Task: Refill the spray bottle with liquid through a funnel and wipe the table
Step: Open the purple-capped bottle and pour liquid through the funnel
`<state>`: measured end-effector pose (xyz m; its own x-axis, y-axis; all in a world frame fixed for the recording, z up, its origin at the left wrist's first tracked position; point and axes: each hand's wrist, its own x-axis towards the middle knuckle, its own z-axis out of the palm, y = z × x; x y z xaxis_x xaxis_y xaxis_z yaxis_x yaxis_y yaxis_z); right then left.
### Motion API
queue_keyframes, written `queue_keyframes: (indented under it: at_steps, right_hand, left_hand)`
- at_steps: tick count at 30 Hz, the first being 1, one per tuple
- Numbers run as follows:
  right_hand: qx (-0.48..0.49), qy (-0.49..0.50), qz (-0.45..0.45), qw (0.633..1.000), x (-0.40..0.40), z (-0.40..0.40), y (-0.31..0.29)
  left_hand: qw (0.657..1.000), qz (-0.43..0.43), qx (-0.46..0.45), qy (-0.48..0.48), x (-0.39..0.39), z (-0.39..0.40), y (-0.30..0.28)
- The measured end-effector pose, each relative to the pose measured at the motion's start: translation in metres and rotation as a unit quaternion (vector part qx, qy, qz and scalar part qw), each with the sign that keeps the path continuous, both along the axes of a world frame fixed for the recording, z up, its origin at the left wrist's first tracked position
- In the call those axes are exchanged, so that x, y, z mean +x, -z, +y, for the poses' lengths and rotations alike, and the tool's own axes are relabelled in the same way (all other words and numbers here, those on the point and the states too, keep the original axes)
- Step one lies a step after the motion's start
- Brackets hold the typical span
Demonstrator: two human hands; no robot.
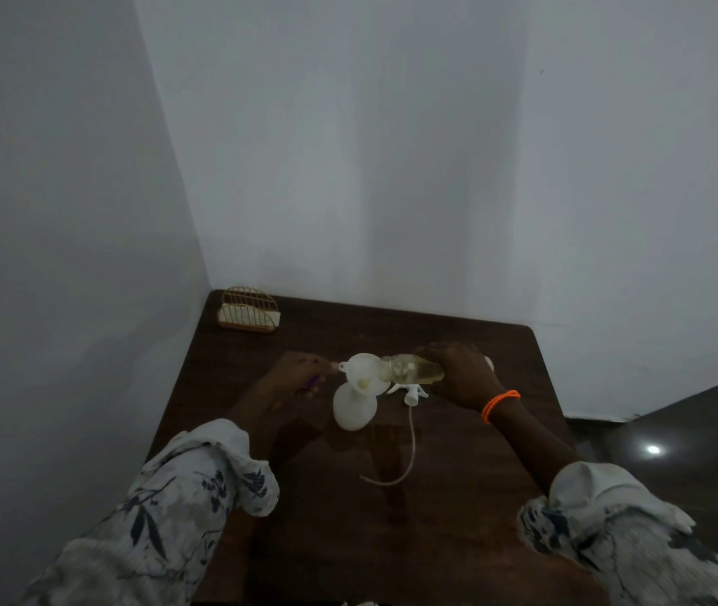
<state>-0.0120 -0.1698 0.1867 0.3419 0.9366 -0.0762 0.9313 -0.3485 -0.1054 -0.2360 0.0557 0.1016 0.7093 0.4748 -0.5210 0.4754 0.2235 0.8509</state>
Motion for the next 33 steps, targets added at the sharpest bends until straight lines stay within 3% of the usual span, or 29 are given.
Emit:
queue_keyframes:
  at_steps: [33]
  right_hand:
    - [-0.015,0.009,-0.005,1.0,0.0003,-0.0017,-0.0023]
  left_hand:
    - [1.0,-0.006,0.0,0.007,-0.0003,-0.0038,0.0021]
